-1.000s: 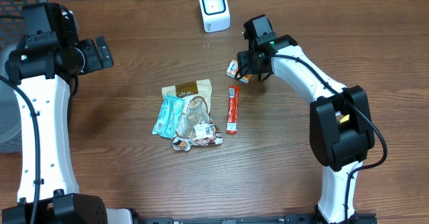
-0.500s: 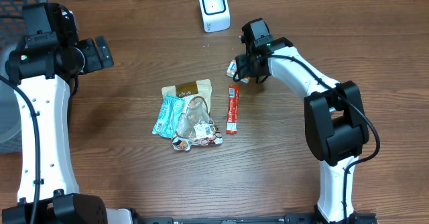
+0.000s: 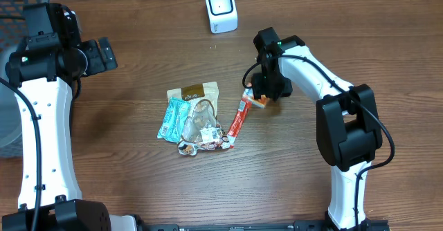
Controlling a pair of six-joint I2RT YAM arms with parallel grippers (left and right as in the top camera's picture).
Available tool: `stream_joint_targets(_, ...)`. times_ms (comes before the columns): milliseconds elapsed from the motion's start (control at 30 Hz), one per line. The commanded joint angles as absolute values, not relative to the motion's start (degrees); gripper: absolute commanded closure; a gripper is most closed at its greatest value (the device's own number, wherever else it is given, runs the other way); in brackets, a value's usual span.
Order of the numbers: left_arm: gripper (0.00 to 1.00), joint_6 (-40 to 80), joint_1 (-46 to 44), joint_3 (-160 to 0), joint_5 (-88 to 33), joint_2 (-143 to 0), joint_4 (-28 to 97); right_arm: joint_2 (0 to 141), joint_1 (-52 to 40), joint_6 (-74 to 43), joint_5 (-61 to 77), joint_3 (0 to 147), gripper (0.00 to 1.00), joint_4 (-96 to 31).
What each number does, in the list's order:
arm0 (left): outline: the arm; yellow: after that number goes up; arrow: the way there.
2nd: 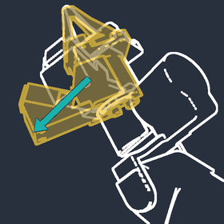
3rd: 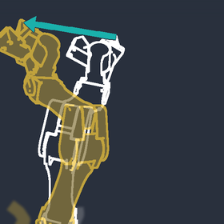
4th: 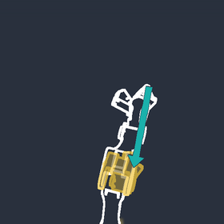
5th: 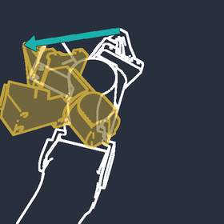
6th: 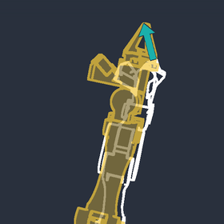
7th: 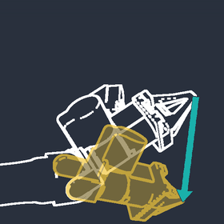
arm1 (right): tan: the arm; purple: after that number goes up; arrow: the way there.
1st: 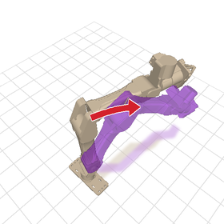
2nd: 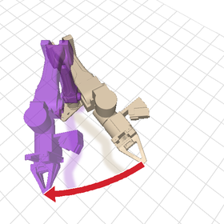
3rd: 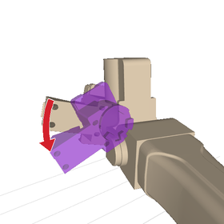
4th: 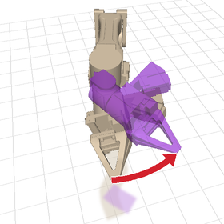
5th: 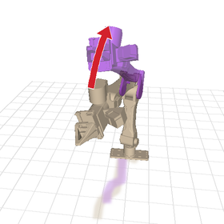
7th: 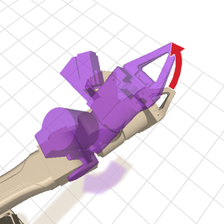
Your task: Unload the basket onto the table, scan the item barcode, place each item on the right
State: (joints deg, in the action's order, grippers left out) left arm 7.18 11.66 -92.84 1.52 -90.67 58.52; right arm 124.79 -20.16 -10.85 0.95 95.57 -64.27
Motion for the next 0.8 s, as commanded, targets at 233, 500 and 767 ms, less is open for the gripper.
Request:
stream_joint_targets(233, 0.0, 7.9, 11.6, -93.5, 1.0, -91.0, 58.4, 121.2, -19.7, -13.0, 5.1, 103.3, 0.37, -71.2)
stream_joint_targets(500, 0.0, 7.9, 11.6, -93.5, 1.0, -91.0, 58.5, 121.6, -21.6, -10.6, 15.4, 102.7, 0.85, -70.2)
stream_joint_targets(767, 0.0, 7.9, 11.6, -93.5, 1.0, -91.0, 58.4, 121.6, -24.3, -10.7, 15.6, 100.8, 0.87, -69.1)
